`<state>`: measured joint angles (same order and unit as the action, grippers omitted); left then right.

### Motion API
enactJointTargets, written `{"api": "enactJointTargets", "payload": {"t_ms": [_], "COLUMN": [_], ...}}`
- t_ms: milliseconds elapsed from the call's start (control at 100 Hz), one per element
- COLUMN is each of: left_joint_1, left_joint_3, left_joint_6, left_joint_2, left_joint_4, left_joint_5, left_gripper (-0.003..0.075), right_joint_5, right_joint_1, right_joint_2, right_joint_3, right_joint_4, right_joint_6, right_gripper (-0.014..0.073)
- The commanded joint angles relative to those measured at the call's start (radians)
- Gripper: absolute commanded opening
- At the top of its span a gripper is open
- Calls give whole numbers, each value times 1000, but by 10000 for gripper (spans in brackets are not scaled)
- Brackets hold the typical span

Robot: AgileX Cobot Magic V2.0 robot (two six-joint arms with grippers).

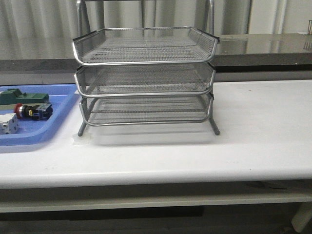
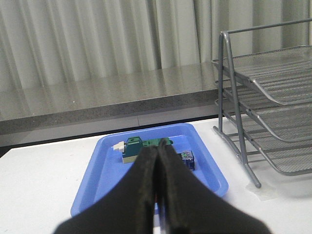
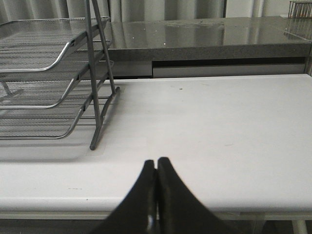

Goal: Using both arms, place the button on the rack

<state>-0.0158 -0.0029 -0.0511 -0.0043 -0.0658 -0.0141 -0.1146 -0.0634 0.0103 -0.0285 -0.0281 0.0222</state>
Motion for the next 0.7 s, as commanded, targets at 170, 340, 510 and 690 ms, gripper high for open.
{"api": "enactJointTargets", "payload": {"t_ms": [170, 340, 510, 690], "left_joint_1": [1, 1, 1, 1], "left_joint_3": [55, 55, 55, 55], "left_joint_6": [11, 11, 11, 11], "left_joint_2": [-32, -32, -32, -32], "left_joint_4": [7, 7, 7, 7], "left_joint_5": [82, 82, 82, 82], "left_gripper": [-21, -21, -21, -21], "right_joint_5": [87, 87, 87, 97], "right_joint_1": [-1, -1, -1, -1], "right_joint_2": [20, 20, 20, 20], "right_joint_3": [20, 20, 20, 20], "right_joint_4": [7, 7, 7, 7], "right_joint_6": [-3, -3, -3, -3], "right_gripper": [-60, -60, -60, -60]}}
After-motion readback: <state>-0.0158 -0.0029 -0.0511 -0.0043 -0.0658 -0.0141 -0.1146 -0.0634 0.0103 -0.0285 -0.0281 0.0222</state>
